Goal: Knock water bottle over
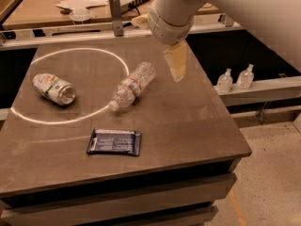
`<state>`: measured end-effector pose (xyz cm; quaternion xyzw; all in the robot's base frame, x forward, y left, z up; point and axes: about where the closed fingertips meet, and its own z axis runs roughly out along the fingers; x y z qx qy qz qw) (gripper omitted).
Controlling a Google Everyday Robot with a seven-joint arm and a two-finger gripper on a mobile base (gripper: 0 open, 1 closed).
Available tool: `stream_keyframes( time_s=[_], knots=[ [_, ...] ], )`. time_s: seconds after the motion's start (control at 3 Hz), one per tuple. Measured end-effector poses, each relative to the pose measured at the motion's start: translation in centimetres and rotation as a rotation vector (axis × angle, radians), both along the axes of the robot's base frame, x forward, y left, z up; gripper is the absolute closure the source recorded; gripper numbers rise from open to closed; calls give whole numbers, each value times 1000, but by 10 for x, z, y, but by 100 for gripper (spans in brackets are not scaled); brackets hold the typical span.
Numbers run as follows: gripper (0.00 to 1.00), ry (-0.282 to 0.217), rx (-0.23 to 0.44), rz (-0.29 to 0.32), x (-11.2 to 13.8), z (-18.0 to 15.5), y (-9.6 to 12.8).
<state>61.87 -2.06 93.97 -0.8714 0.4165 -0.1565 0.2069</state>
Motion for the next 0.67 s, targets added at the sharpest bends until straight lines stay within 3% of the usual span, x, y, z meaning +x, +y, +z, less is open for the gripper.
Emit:
stream_keyframes(
  time_s=[0.33,0.67],
  knots=[
    [0,-10,58,-12,1,6,1],
    [0,-9,53,-11,1,6,1]
  ],
)
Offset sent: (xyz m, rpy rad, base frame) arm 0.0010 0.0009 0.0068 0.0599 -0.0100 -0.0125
